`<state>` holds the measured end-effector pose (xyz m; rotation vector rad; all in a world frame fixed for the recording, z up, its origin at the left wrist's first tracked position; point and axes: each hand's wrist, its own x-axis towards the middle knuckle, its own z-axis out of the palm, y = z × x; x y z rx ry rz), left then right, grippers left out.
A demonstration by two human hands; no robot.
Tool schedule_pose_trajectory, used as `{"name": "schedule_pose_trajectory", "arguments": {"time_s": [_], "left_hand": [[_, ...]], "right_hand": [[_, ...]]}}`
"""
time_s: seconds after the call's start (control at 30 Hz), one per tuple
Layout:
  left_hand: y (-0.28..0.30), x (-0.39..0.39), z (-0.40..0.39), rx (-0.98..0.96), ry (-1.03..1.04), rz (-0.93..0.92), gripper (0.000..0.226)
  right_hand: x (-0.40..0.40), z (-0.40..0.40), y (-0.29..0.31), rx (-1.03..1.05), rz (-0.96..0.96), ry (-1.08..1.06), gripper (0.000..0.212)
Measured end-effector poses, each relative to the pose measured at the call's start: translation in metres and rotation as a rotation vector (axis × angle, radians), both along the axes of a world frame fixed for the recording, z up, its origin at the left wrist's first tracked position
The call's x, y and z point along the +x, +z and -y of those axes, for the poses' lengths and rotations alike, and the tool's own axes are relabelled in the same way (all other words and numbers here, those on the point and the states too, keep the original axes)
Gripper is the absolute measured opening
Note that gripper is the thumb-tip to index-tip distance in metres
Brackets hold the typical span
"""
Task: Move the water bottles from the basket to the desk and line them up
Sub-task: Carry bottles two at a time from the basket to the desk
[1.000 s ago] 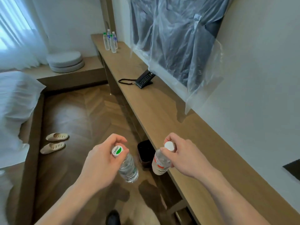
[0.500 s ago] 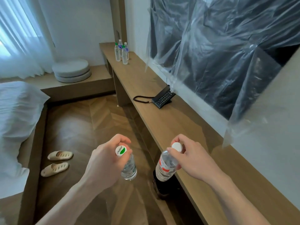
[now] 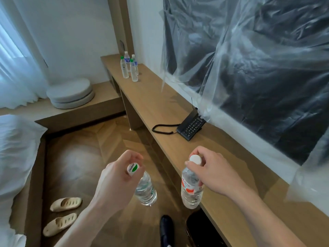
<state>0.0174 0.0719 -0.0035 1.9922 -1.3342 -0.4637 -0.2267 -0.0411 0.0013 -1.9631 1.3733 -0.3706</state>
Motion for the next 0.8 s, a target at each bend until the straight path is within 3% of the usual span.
{"name": "schedule_pose_trajectory", "arguments": {"time_s": [0.17,0.53,0.8], "left_hand": [[-0.001,0.050,0.077,0.052,0.048,0.027,0.020],[0.014,0.163,0.206,-0.030,0.189,-0.023,0.019],[0.009,0.276,0.293,-0.033,0.081,-0.044,0.018]], "right_hand": [[0.053,0.080,-0.013,0.045,0.010,0.021,0.018],[0.182,0.234,0.011,-0.036,-0.005,0.116,0.021],[0.284,0.300,0.010,0.006,-0.012,0.070,0.021]]}}
